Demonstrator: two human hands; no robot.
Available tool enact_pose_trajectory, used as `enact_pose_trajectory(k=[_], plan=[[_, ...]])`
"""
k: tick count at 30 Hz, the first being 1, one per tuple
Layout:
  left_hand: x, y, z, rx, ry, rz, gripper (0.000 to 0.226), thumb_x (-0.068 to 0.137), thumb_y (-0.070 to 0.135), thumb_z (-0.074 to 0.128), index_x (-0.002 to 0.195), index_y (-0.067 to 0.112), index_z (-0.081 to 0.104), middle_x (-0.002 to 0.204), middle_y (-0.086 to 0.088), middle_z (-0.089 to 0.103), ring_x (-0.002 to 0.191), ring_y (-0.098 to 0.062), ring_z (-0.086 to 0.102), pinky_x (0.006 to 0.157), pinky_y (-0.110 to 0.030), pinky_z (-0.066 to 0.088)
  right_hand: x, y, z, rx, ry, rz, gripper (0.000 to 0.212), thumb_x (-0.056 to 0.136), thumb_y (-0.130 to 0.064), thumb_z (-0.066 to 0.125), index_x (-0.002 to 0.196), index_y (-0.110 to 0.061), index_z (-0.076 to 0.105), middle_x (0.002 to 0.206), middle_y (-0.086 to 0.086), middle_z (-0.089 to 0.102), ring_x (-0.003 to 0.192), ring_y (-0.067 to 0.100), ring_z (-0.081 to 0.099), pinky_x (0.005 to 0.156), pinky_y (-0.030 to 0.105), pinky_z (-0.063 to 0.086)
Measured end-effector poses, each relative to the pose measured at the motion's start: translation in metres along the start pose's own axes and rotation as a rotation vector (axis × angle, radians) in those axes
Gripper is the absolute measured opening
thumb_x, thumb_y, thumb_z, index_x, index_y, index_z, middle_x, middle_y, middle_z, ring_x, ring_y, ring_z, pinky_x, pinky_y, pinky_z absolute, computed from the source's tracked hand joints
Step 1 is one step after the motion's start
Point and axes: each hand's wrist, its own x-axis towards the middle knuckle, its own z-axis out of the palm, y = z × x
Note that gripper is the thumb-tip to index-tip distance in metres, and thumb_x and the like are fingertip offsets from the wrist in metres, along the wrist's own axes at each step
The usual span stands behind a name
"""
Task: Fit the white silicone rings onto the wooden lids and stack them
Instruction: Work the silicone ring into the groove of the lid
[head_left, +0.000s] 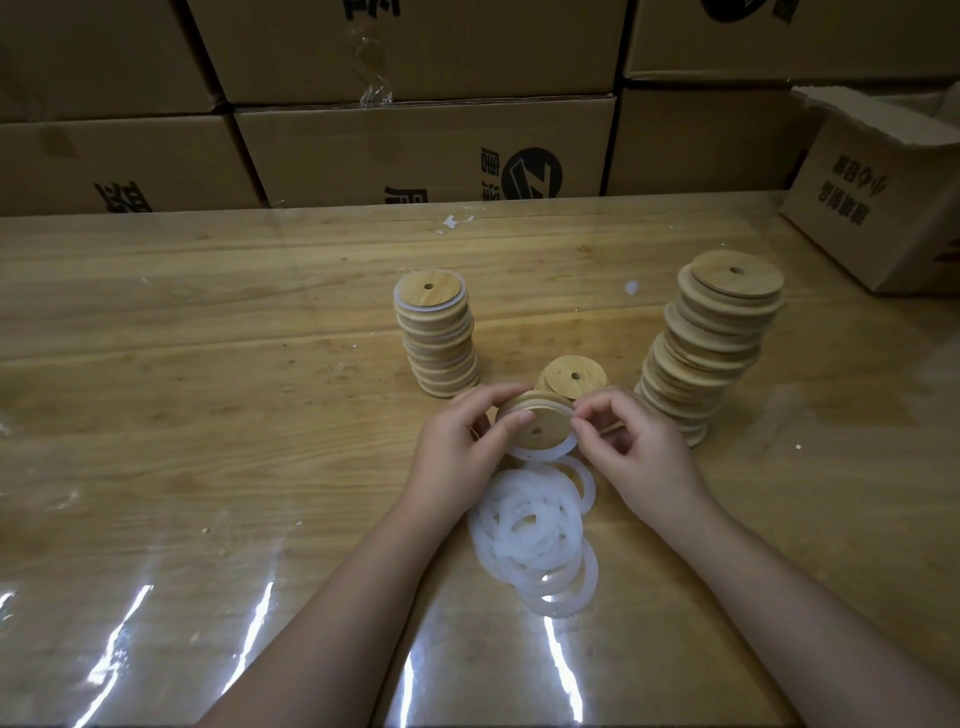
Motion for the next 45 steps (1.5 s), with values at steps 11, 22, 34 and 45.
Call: enact_pose_trajectory(k=[11, 22, 34, 45], plan=[[0.0022, -0.0011, -0.0003, -0.044, 0.017, -0.062, 0.020, 0.085, 0.020, 0.068, 0.098, 0.035, 0.067, 0.085, 0.016, 0.067, 0.060, -0.001, 0.046, 0.062, -0.015, 0.040, 0.0003, 0.0031, 0.0001, -0.036, -0.050, 0.072, 0.010, 0.083, -0.003, 0.063, 0.083, -0.013, 0.062, 0.081, -0.007, 0.061, 0.067, -0.003, 0.054, 0.057, 0.007, 0.038], [0.0012, -0.0015, -0.0035, -0.074, -0.021, -0.100, 0.017, 0.087, 0.020, 0.067, 0.102, 0.027, 0.067, 0.085, 0.016, 0.065, 0.066, -0.007, 0.049, 0.065, -0.023, 0.043, 0.0000, 0.0000, -0.0008, -0.066, -0.109, 0.119, 0.024, 0.082, -0.005, 0.065, 0.078, -0.027, 0.055, 0.070, -0.009, 0.058, 0.061, 0.000, 0.053, 0.056, 0.010, 0.040], [-0.0030, 0.0030, 0.0026, 0.199, -0.013, 0.099, 0.035, 0.081, 0.048, 0.059, 0.107, 0.027, 0.068, 0.088, 0.012, 0.067, 0.079, -0.011, 0.053, 0.073, -0.022, 0.042, -0.0013, -0.0023, -0.0009, 0.000, -0.025, -0.026, 0.014, 0.082, 0.004, 0.062, 0.085, -0.010, 0.061, 0.089, -0.001, 0.062, 0.077, 0.012, 0.059, 0.061, 0.017, 0.046], [0.0010, 0.0012, -0.0001, 0.026, 0.028, 0.023, 0.022, 0.080, 0.034, 0.066, 0.093, 0.050, 0.060, 0.087, 0.024, 0.067, 0.067, 0.000, 0.052, 0.062, -0.011, 0.038, 0.0013, -0.0002, 0.0006, -0.081, -0.089, 0.030, 0.008, 0.081, 0.001, 0.063, 0.081, -0.006, 0.060, 0.084, 0.001, 0.059, 0.071, 0.011, 0.055, 0.060, 0.022, 0.044]])
